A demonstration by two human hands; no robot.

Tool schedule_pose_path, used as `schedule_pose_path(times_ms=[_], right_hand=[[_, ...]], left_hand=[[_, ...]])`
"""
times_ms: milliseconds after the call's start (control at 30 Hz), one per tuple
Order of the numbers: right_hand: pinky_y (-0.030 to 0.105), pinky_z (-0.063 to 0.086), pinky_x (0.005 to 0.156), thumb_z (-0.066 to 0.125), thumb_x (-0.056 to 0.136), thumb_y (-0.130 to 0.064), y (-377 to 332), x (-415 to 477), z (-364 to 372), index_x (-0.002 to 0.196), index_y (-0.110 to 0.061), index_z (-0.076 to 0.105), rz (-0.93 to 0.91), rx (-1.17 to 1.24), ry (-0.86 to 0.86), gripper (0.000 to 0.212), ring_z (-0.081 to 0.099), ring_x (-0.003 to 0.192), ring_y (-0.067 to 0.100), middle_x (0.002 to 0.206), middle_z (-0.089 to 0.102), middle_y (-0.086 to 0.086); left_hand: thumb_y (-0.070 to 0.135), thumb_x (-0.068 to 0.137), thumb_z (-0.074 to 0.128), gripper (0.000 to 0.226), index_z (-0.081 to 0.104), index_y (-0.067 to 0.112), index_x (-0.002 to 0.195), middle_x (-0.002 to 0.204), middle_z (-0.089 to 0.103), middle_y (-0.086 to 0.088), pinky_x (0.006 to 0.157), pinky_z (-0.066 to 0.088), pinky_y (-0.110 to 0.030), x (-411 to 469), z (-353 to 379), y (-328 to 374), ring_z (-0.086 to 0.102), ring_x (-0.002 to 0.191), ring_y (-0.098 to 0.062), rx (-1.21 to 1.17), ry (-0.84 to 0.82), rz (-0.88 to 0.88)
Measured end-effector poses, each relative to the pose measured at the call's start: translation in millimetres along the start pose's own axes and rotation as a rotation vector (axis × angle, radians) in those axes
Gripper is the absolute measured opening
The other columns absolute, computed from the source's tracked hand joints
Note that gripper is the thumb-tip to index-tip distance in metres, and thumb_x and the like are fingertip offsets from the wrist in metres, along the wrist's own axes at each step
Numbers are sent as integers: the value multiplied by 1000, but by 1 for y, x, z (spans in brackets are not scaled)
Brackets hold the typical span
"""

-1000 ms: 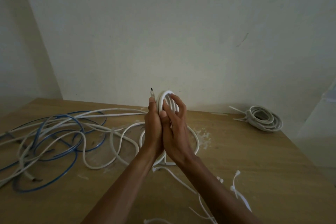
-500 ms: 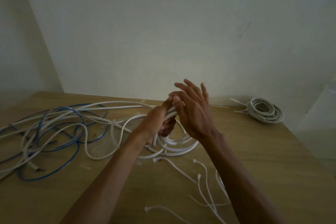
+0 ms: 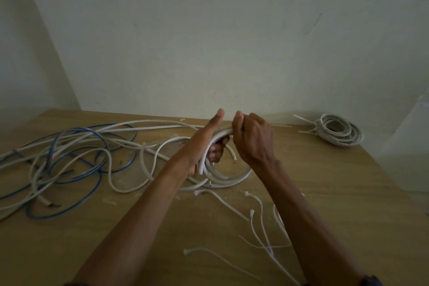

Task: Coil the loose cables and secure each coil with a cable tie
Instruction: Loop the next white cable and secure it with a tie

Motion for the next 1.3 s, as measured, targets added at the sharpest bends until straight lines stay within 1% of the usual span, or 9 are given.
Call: schedule_pose_path(times_ms=[167, 367, 500, 700, 867, 1000, 1067, 1200, 1300], right_hand=[[19, 12, 46, 34, 102, -22, 7, 0, -5, 55, -14, 43, 88, -41, 47, 48, 28, 47, 13, 50, 35, 0], [22, 11, 45, 34, 101, -21, 8, -6, 3, 57, -20, 35, 130, -21, 52, 44, 27, 43, 15, 48, 35, 2], [22, 13, 45, 33, 101, -21, 6, -6, 2, 60, -21, 35, 136, 17, 43, 41, 28, 44, 14, 49, 35, 1], [26, 18, 44, 31, 101, -23, 4, -8, 5, 61, -17, 41, 174, 96, 59, 42, 34, 44, 19, 50, 42, 7], [34, 28, 47, 28, 105, -31, -1, -10, 11, 69, -5, 52, 214, 267, -54, 51, 37, 48, 15, 56, 47, 10], [26, 49, 64, 24, 110, -40, 4, -7, 9, 106, -8, 58, 428, 568, -148, 46, 58, 76, 10, 88, 60, 0], [31, 47, 63, 30, 109, -43, 14, -1, 4, 87, -10, 61, 507, 517, -375, 50, 55, 67, 13, 77, 60, 4], [23, 51, 65, 63, 97, -37, 9, -22, 1, 82, -10, 72, 299, 94, -1458, 32, 63, 61, 7, 73, 71, -1], [29, 60, 75, 82, 83, -30, -3, -46, 12, 91, -7, 75, 284, -84, -1724, 26, 71, 71, 11, 80, 76, 0]], left_hand=[[66, 97, 44, 62, 76, 16, 77, 68, 60, -9, 60, 51, -27, 4, 2, 1, 59, 61, -19, 196, 171, 154], [48, 107, 29, 66, 62, 8, 67, 48, 47, 0, 47, 35, -28, 13, 5, -12, 40, 40, -14, 139, 347, 101], [37, 103, 33, 57, 70, 3, 75, 66, 70, -14, 55, 46, -32, 14, -2, -13, 63, 59, -27, 125, 303, 99], [30, 104, 30, 51, 43, 18, 57, 50, 32, 1, 43, 31, -25, 12, -2, -11, 31, 42, -14, 59, 262, 93], [29, 100, 32, 40, 45, 15, 64, 53, 36, 1, 45, 25, -27, 11, -13, -6, 31, 42, -11, 262, 415, 294], [21, 105, 33, 48, 45, 16, 59, 53, 41, -3, 47, 29, -30, 9, -35, 0, 38, 46, -17, 376, 578, 347], [24, 105, 33, 49, 48, 16, 59, 50, 44, -1, 49, 30, -30, 10, -54, 1, 40, 44, -18, 315, 655, 304], [36, 87, 35, 38, 46, 17, 57, 39, 40, 6, 47, 27, -28, 11, -79, 7, 35, 35, -14, 163, 746, 266], [39, 79, 35, 33, 43, 15, 58, 45, 39, 2, 48, 26, -29, 11, -80, 5, 35, 39, -19, 143, 746, 245]])
Point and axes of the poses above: each hand's wrist, its own x-axis towards the middle knuckle, its own z-axis out of the palm, y = z × x, the point moved 2 cm from there along x, towards the middle knuckle
